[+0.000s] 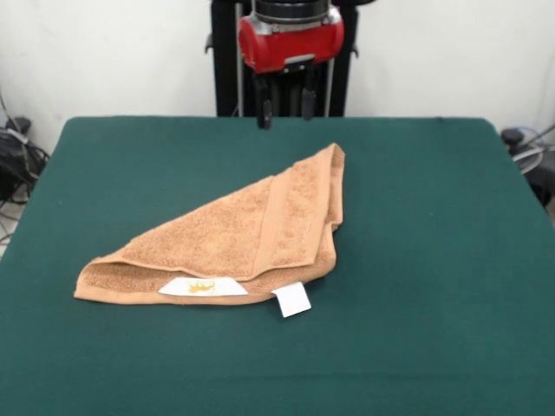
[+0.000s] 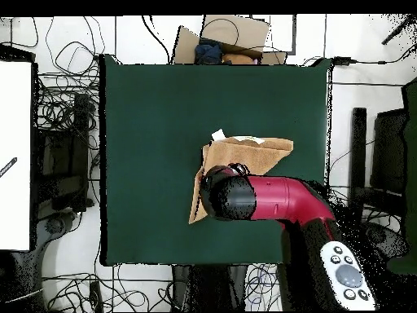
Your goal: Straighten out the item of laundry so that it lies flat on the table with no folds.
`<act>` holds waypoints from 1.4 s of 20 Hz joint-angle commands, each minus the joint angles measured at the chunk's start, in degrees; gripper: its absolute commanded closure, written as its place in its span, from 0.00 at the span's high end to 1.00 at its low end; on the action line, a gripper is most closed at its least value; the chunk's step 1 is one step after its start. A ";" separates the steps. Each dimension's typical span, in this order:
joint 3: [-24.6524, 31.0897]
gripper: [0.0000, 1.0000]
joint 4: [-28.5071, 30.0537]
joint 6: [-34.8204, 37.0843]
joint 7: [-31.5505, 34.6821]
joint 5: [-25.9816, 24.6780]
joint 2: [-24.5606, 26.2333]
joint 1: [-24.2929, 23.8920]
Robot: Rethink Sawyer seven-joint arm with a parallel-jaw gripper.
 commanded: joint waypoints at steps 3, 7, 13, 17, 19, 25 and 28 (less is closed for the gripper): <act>-8.29 1.00 2.06 -6.20 19.77 0.93 2.65 6.71; -10.71 1.00 1.27 -9.24 20.95 1.38 5.06 9.47; -13.76 1.00 0.18 -11.67 22.12 2.98 7.74 13.26; -15.31 1.00 -1.81 -13.50 22.25 4.16 10.95 15.18; -15.99 1.00 -2.24 -15.28 22.44 4.22 12.47 15.81; -16.52 1.00 -4.33 -17.53 21.17 5.35 15.71 16.12; -16.52 1.00 -5.49 -17.47 20.22 6.06 16.60 16.05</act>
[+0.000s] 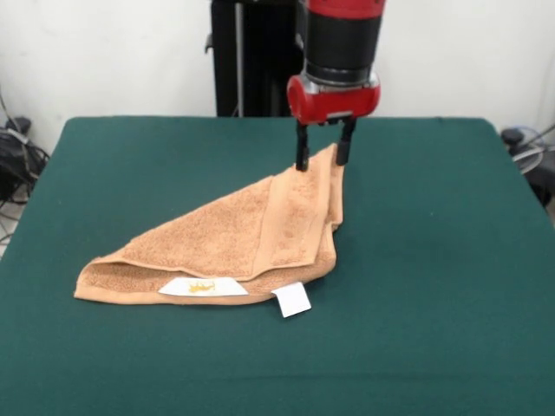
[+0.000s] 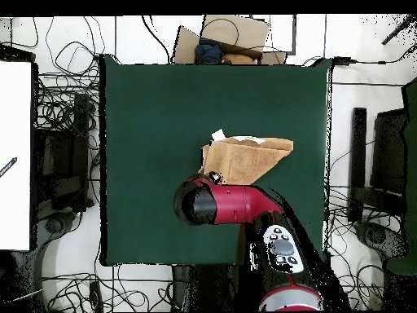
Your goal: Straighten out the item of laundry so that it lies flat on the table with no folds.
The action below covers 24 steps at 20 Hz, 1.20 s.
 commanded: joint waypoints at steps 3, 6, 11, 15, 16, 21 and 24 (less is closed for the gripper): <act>-2.40 1.00 -4.98 -2.49 13.85 3.88 5.76 0.99; -2.11 1.00 -5.26 -2.61 13.63 4.35 6.20 0.78; -2.27 1.00 -7.36 -1.26 13.02 5.52 6.99 1.33; -3.03 1.00 -8.09 -2.16 13.09 5.76 7.96 2.00; -3.21 1.00 -8.21 -2.75 13.23 5.77 8.38 2.20; -4.18 1.00 -9.00 -5.07 13.82 5.99 10.33 3.20; -4.51 1.00 -8.93 -6.23 14.08 5.98 10.92 3.49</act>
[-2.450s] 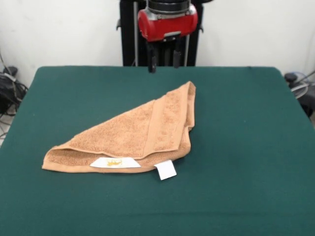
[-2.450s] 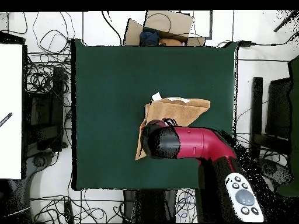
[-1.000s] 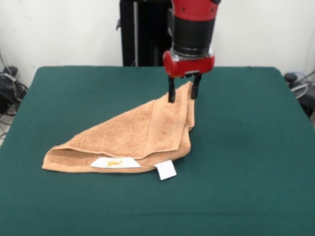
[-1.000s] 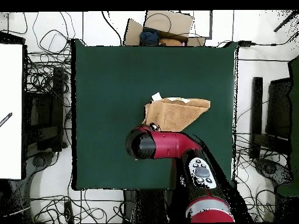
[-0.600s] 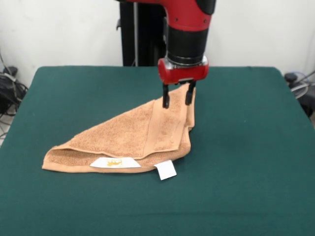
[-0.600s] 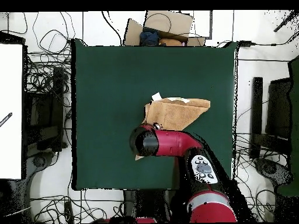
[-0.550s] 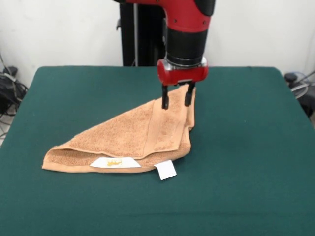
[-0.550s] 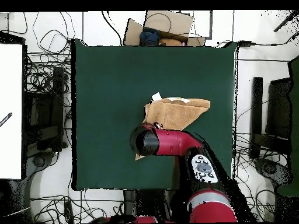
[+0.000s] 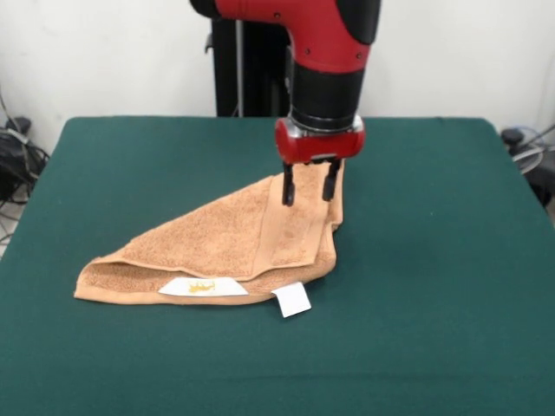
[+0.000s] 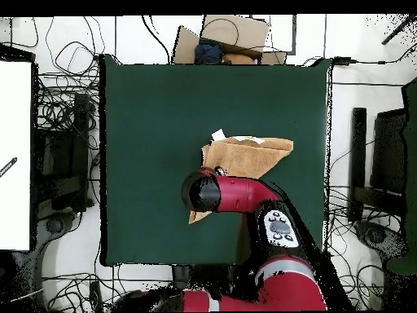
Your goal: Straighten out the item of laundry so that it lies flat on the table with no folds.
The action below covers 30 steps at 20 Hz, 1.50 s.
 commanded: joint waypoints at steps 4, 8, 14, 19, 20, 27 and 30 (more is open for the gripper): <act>-1.44 1.00 -2.80 -5.60 14.59 3.01 3.35 2.52; -1.99 1.00 -3.07 -6.93 14.84 3.75 4.51 3.36; -1.37 1.00 -3.00 -7.66 13.48 4.03 5.07 2.30; -1.94 1.00 -3.20 -8.56 13.51 4.04 5.72 2.60; -2.31 1.00 -3.41 -8.94 13.61 4.03 6.04 2.88; -6.20 1.00 -2.49 -10.61 15.24 5.14 6.01 6.73; -7.42 1.00 -1.78 -10.25 15.90 6.39 5.20 8.69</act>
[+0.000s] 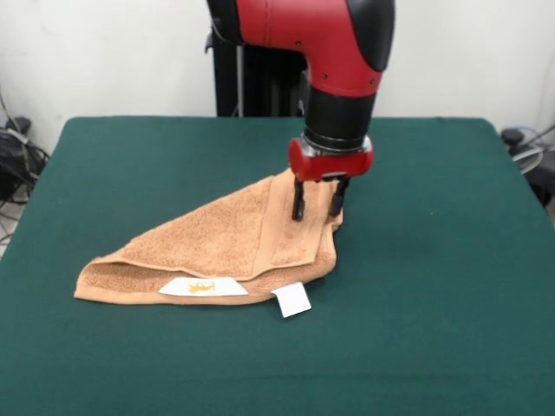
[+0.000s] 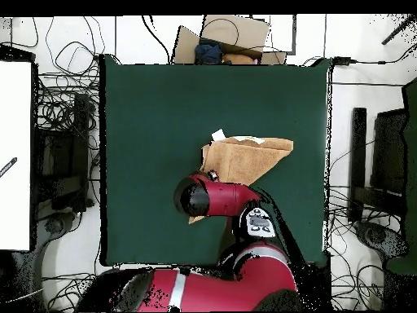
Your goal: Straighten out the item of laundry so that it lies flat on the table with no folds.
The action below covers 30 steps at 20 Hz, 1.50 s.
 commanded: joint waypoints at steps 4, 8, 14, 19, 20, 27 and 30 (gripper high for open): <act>-2.73 1.00 0.26 -2.72 15.83 4.71 -1.52 3.80; -4.03 1.00 0.01 -4.65 16.34 5.78 -0.17 5.17; -4.99 1.00 -0.42 -7.31 16.63 7.52 2.26 6.78; -5.00 1.00 -0.79 -8.56 15.67 8.33 3.26 6.36; -5.09 1.00 -0.88 -8.74 15.55 8.56 3.47 6.53; -6.88 1.00 -0.59 -9.95 15.26 9.89 4.16 8.02; -7.85 1.00 -0.19 -10.97 15.34 10.33 4.65 8.82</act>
